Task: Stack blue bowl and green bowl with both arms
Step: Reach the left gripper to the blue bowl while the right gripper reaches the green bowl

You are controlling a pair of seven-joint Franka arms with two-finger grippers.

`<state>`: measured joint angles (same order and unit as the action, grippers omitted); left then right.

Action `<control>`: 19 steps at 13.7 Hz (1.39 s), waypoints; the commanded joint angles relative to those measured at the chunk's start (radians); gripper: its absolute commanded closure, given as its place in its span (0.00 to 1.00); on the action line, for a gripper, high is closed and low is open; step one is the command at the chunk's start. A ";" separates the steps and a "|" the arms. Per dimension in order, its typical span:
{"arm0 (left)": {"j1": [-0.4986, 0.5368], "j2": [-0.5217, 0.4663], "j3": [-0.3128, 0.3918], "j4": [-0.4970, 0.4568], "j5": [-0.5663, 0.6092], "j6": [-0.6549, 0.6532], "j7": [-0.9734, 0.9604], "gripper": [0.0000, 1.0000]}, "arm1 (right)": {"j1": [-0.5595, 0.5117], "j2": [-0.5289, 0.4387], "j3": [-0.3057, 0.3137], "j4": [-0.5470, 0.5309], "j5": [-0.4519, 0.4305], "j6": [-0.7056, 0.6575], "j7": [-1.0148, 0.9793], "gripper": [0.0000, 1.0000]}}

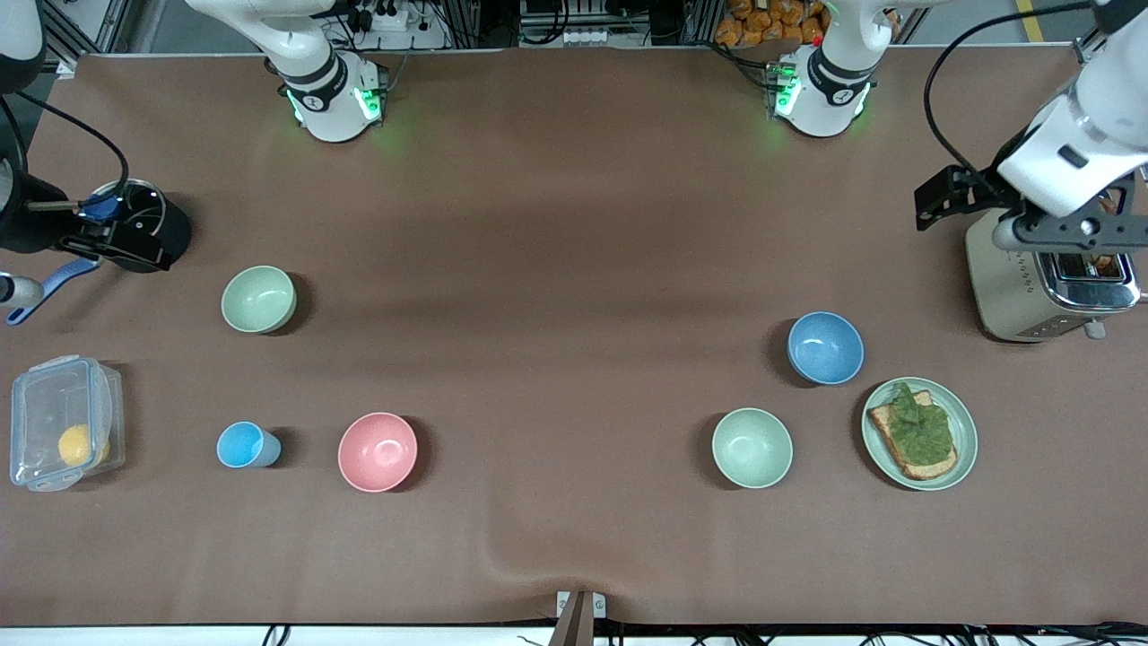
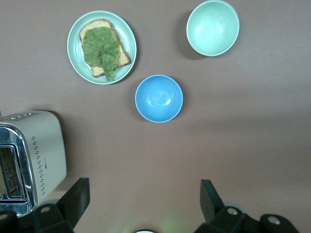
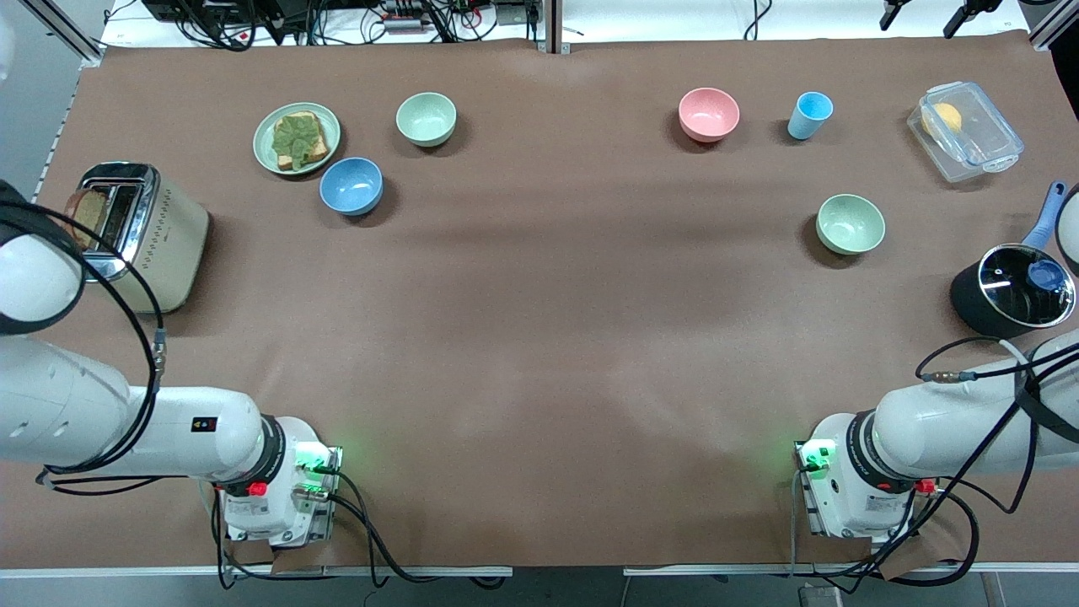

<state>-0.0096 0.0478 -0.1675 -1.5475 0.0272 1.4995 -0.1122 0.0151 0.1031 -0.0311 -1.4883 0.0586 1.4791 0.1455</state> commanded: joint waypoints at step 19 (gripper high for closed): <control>0.120 0.325 0.006 -0.401 0.056 0.605 0.023 0.00 | -0.109 -0.031 0.002 -0.392 -0.060 0.175 -0.164 0.00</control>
<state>0.0962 0.4041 -0.1549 -1.8843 0.0599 2.0417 -0.1075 -0.0725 0.1704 -0.0378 -1.7196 -0.0003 1.5610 -0.0117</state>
